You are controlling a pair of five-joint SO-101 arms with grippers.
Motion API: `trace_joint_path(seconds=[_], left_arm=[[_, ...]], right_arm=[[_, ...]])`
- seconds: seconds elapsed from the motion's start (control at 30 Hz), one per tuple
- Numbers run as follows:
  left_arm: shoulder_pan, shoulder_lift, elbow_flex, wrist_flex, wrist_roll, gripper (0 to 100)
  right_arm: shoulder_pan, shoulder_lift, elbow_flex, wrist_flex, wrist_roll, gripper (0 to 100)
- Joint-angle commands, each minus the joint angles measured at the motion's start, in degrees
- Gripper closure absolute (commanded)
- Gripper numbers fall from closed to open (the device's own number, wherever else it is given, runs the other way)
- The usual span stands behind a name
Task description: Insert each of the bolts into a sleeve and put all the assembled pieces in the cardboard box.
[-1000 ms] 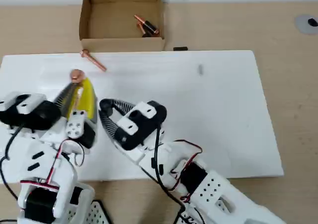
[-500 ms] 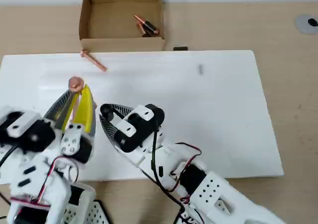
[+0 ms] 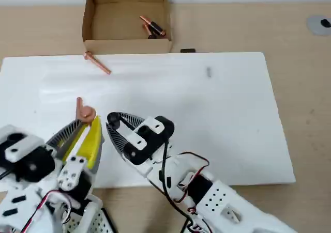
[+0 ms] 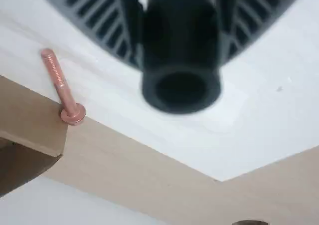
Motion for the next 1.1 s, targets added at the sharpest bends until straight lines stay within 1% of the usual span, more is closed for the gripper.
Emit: trace_joint_path(seconds=[0.0, 0.07, 0.17, 0.3, 0.4, 0.6, 0.7, 0.8, 1.07], left_arm=[[1.41, -0.13, -3.52, 1.93, -0.44, 100], [1.32, -0.13, -3.78, 1.49, -0.44, 100], [1.32, -0.13, -2.37, -1.67, -0.44, 100], [1.23, -0.13, 3.96, -8.09, -0.53, 100], [1.14, -0.22, 8.70, -10.90, -0.53, 100], [0.62, -0.22, 12.92, -12.04, -0.79, 100], [-3.69, -0.22, 13.01, -13.10, -2.64, 100], [-7.74, -0.31, 13.01, -14.59, -2.90, 100], [-7.82, -0.31, 11.16, -15.74, -2.55, 100]], right_arm=[[-1.19, -1.54, -0.66, -1.76, -0.53, 98.9], [-2.15, -1.54, -0.66, -1.76, -0.53, 98.9], [-3.38, -1.54, -0.66, -1.76, -0.53, 98.9], [-4.53, -1.54, -0.66, -1.76, -0.53, 98.9], [-4.53, -1.54, -0.66, -1.76, -0.53, 98.9], [-4.53, -1.54, -0.31, -1.67, -0.53, 98.9], [-4.44, -1.63, -0.31, -1.67, -0.53, 98.9], [-4.35, -1.63, -0.22, -1.76, -0.35, 98.9], [-4.18, -1.63, -0.13, -1.85, -0.09, 98.9]])
